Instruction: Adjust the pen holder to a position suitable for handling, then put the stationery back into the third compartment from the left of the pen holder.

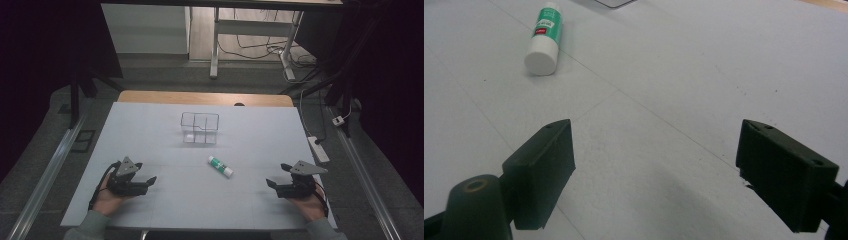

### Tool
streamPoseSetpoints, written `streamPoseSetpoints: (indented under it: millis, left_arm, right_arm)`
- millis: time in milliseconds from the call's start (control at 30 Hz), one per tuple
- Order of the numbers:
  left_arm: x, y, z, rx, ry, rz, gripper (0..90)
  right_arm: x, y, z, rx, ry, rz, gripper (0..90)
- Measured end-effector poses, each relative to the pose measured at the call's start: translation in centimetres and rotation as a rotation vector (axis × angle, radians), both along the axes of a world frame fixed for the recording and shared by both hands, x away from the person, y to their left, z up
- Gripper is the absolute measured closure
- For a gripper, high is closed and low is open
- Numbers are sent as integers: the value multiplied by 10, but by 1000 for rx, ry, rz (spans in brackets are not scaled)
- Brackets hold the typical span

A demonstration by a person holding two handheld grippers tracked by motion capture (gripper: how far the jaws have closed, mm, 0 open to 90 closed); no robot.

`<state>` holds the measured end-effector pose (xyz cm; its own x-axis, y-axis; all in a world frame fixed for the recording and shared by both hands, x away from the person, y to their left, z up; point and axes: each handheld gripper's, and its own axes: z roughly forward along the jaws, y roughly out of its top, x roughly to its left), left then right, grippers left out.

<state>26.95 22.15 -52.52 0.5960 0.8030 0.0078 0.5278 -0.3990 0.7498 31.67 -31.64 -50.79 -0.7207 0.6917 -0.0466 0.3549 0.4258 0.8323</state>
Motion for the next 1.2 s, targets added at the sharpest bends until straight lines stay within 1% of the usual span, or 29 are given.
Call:
streamPoseSetpoints:
  millis: [133, 367, 400, 533, 667, 733, 767, 833, 900, 933, 1033, 1067, 1100, 1200]
  left_arm:
    - [0, 0, 0, -1, -5, -1, 251]
    - [-1, 1, 0, 6, -7, -2, 251]
    - [-1, 0, 0, 6, -7, -2, 251]
    - [-1, -1, 0, 11, -9, -5, 251]
    - [-3, 0, 0, 12, -12, -2, 251]
    - [-4, 0, 1, 8, -11, -1, 251]
    - [-4, 0, 1, 9, -13, -1, 251]
    - [-4, 1, 1, 5, -13, 0, 251]
    - [-4, 2, 1, 5, -12, 0, 251]
    - [-4, 2, 0, 4, -11, 0, 251]
    - [-5, 3, 0, 6, -11, -3, 251]
    - [-5, 2, 0, 7, -11, -4, 251]
    - [-5, 2, 0, 8, -10, -5, 251]
    - [-5, 1, 0, 9, -10, -7, 251]
  right_arm:
    - [0, 1, 0, -5, -2, 0, 154]
    - [1, 1, -1, 2, 3, 7, 154]
    - [0, 2, -1, -9, 2, 4, 155]
    - [0, 3, -1, -12, 4, 9, 159]
    - [1, 3, -1, -2, 8, 13, 161]
    - [1, 4, 0, -7, 15, 10, 164]
    - [2, 5, 0, 4, 15, 16, 171]
    - [2, 7, 3, -9, 22, 18, 181]
    - [3, 9, 4, -5, 25, 23, 188]
    - [4, 11, 6, -12, 37, 23, 192]
    - [5, 13, 7, -9, 44, 23, 202]
    - [6, 15, 8, 1, 47, 26, 206]
    - [7, 17, 11, 0, 55, 35, 213]
    - [8, 21, 13, -7, 59, 38, 219]
